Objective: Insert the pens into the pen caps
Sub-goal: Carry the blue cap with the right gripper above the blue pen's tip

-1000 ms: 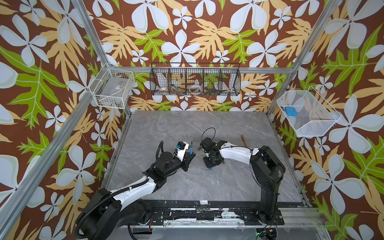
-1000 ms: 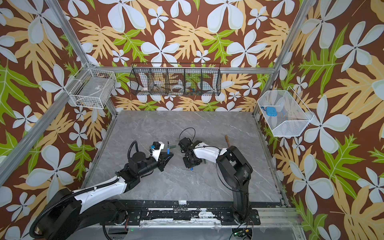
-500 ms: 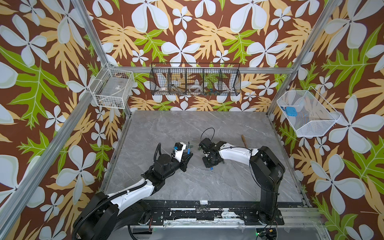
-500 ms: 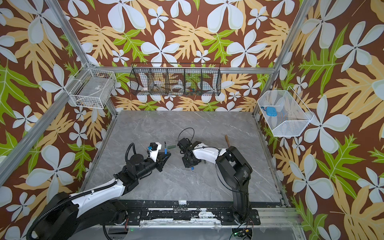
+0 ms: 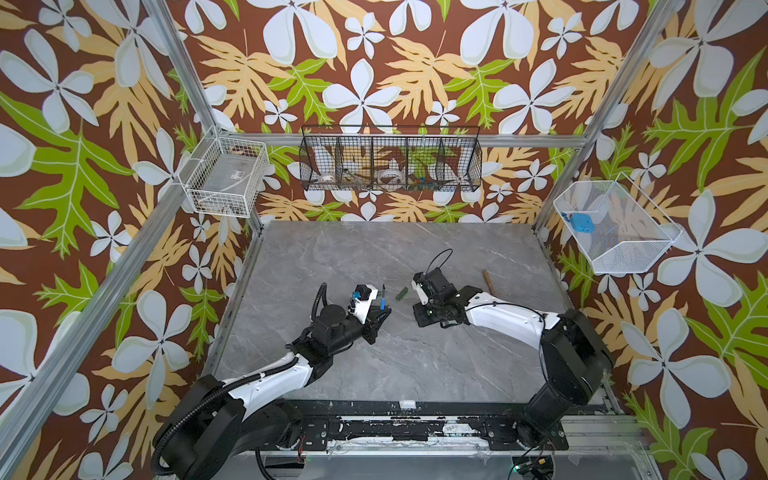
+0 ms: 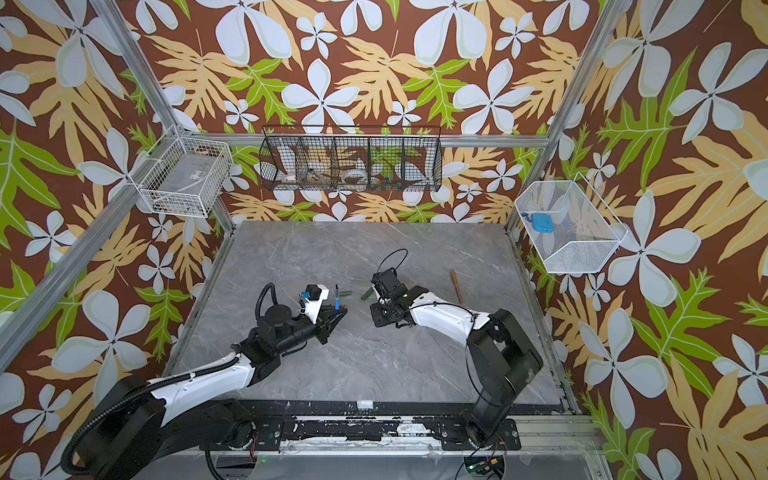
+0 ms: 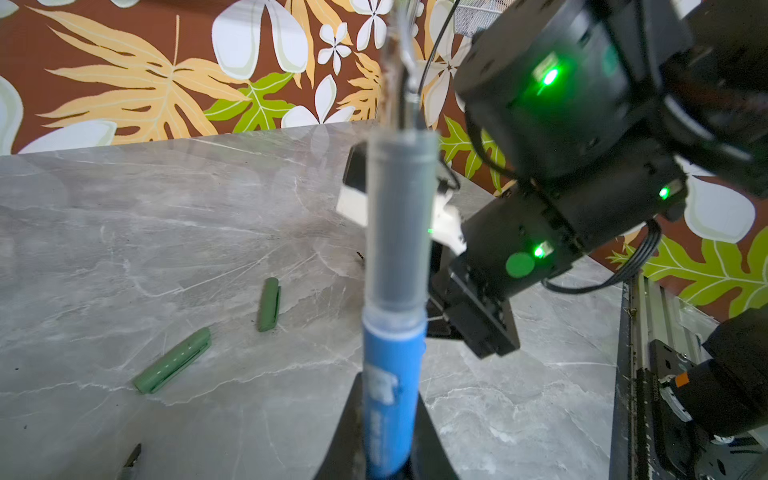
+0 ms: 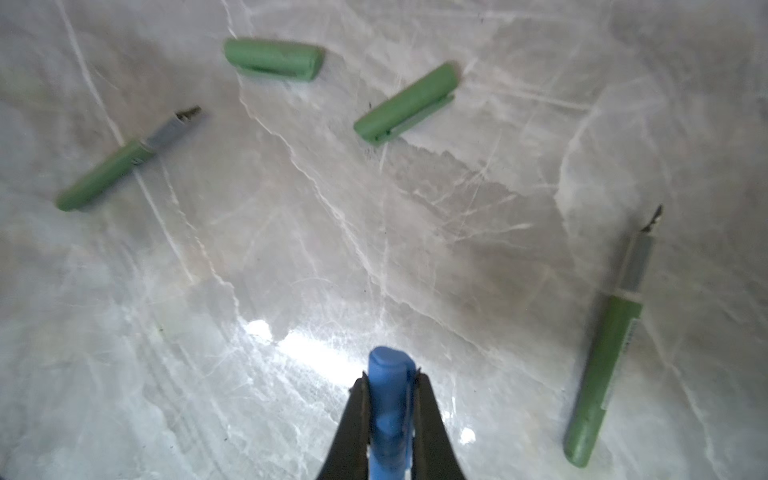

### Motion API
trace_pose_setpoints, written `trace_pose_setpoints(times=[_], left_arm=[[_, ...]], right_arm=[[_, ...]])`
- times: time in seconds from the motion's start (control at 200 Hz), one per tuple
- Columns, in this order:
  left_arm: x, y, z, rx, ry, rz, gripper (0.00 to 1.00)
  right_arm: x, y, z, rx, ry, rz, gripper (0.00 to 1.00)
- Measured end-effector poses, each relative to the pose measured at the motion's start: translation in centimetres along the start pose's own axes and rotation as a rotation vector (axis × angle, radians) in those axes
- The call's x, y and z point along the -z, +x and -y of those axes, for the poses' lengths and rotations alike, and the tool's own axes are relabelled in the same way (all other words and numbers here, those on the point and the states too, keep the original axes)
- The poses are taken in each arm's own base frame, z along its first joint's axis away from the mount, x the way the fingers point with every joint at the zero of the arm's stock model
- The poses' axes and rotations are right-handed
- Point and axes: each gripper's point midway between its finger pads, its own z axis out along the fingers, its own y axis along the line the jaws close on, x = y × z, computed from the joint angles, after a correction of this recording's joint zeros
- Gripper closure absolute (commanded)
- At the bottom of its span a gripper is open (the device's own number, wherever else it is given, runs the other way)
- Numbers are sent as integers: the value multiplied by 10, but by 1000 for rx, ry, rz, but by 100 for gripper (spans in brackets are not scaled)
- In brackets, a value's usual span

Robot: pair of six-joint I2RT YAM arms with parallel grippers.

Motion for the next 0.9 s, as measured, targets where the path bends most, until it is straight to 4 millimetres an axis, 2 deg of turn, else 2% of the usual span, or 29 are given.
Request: trace_pose_setpoints(times=[0.165, 0.475, 0.901], left_arm=[[-2, 1, 5, 6, 33, -5, 100], [-7, 4, 17, 29, 114, -16, 100], [-9, -1, 36, 39, 225, -24, 100]], right_arm=[[36, -26, -1, -14, -103, 196, 90], [112, -62, -41, 13, -391, 621, 87], [167, -100, -78, 84, -605, 817, 87]])
